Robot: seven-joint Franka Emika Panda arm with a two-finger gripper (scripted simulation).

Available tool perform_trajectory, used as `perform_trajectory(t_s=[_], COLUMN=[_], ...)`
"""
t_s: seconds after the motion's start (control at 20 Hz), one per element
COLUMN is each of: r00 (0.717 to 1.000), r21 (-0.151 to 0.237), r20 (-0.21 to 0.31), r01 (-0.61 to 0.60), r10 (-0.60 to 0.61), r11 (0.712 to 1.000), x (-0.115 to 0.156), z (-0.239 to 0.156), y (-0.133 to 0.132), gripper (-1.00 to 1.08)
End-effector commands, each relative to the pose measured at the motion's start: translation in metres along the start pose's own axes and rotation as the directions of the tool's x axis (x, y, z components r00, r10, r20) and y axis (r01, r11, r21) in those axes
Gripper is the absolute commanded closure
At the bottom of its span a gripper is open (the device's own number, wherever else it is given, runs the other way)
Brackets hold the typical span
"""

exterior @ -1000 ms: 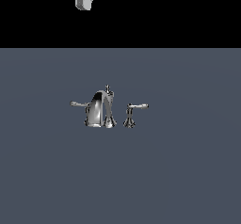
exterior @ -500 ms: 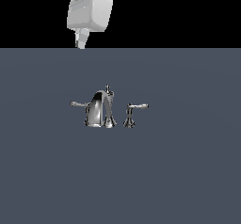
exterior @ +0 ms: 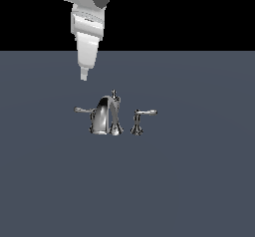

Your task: Turn on the faucet by rotating a designated handle.

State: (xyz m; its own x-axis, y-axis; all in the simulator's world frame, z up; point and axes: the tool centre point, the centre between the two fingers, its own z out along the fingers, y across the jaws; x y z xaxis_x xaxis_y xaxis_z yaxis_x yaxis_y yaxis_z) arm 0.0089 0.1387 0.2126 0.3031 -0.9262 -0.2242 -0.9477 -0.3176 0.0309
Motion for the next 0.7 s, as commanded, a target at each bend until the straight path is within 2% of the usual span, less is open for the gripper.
perform_trajectory(t_s=[0.0, 0.35, 0.65], r00=[0.997, 0.962, 0.924], r21=[0.003, 0.038, 0.081], r20=[-0.027, -0.111, -0.162], r01=[-0.074, -0.249, -0.337], r10=[0.074, 0.251, 0.346], r11=[0.997, 0.968, 0.938], x=[0.002, 0.008, 0.012], z=[0.021, 0.072, 0.099], y=[-0.010, -0.033, -0.044], gripper=[1.08, 1.08, 1.08])
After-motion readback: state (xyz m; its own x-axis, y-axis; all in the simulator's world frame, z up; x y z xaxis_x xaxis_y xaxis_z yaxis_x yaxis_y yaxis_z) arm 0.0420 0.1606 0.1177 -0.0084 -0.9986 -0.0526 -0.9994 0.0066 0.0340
